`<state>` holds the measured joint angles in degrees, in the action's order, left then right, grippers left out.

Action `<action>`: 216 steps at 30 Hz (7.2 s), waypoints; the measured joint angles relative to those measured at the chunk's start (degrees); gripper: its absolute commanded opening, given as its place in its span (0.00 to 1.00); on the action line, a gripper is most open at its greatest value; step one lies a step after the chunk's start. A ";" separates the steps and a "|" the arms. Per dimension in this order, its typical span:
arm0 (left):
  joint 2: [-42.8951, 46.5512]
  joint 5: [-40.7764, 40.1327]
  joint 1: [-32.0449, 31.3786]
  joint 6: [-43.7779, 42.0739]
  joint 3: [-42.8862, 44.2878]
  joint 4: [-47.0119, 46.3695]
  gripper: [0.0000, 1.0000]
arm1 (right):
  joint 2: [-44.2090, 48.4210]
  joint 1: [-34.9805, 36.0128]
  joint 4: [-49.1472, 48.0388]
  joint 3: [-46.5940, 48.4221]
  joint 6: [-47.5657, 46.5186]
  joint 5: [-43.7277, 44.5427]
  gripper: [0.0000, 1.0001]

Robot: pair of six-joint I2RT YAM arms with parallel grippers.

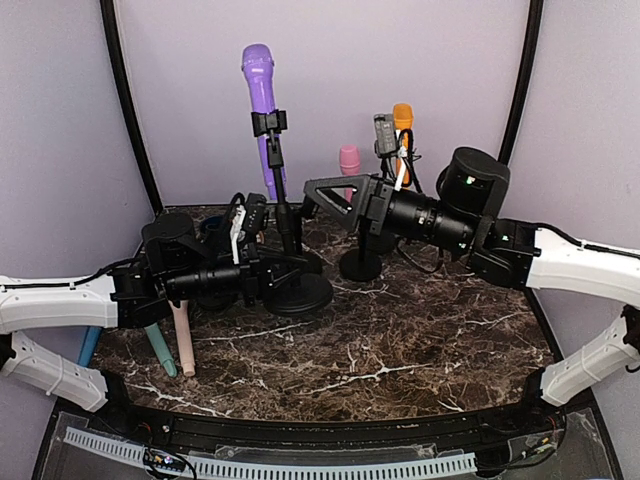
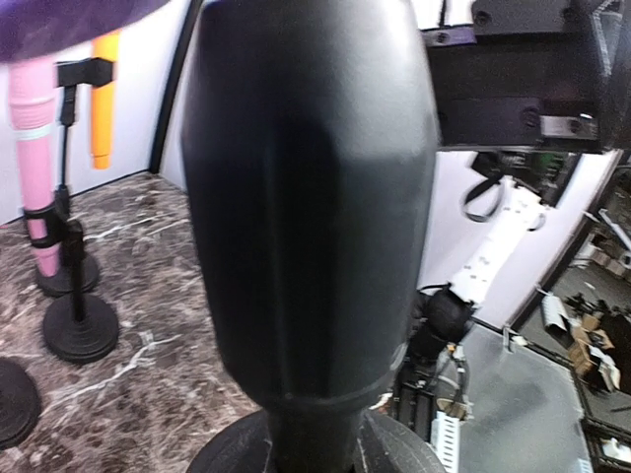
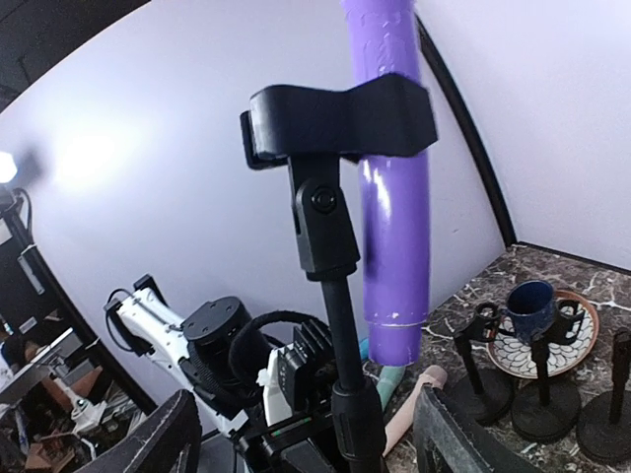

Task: Remove the microphone from the stand
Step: Unscrew the knob on the stand of the microphone stand, then place the microphone stand with the microphone at the center of the board, then hold the microphone from the microphone stand, then hold the microphone stand at the center of the board.

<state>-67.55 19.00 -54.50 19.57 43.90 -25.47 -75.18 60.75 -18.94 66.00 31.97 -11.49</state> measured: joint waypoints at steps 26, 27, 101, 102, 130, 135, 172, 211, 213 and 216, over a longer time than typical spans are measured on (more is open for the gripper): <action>-0.02 -3.74 0.24 -1.84 -0.24 2.99 0.00 | -3.13 -0.33 6.25 1.11 -1.70 5.68 0.98; -0.02 -2.38 0.24 -2.03 -0.24 2.99 0.00 | -1.95 -1.92 5.49 0.57 -1.51 3.23 0.99; -7.28 5.25 1.05 -14.05 -3.52 4.02 0.06 | -1.73 -8.31 -1.64 -1.14 -5.29 -7.41 0.28; -7.82 3.82 1.22 -15.04 -4.28 3.04 0.07 | -1.90 -7.74 -1.88 -1.70 -5.99 -5.75 0.27; -16.02 -15.32 2.47 -23.30 -14.34 -12.09 0.77 | -10.25 1.14 -12.59 -12.90 -11.41 22.84 0.26; -5.31 -13.66 2.47 -21.31 -14.56 -7.08 0.83 | -10.69 1.14 -12.79 -12.87 -12.00 21.53 0.27; 8.09 1.33 5.66 -21.70 -0.61 24.92 0.86 | -6.25 4.87 3.06 -6.14 -15.45 24.04 0.99; -0.96 -19.58 -1.40 -16.02 4.02 22.64 0.45 | -16.57 4.90 21.18 11.54 -17.75 31.30 0.53; -0.96 -19.23 -1.42 -16.09 4.02 22.64 0.37 | -16.57 4.90 21.29 11.61 -17.70 31.71 0.51; -0.94 -19.19 -1.70 -16.11 4.02 22.56 0.26 | -16.57 4.90 21.46 11.65 -17.53 32.30 0.49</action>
<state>-68.49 -0.19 -56.21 3.46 47.92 -2.92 -91.74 65.65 2.52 77.65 14.44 20.82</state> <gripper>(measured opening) 0.350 0.514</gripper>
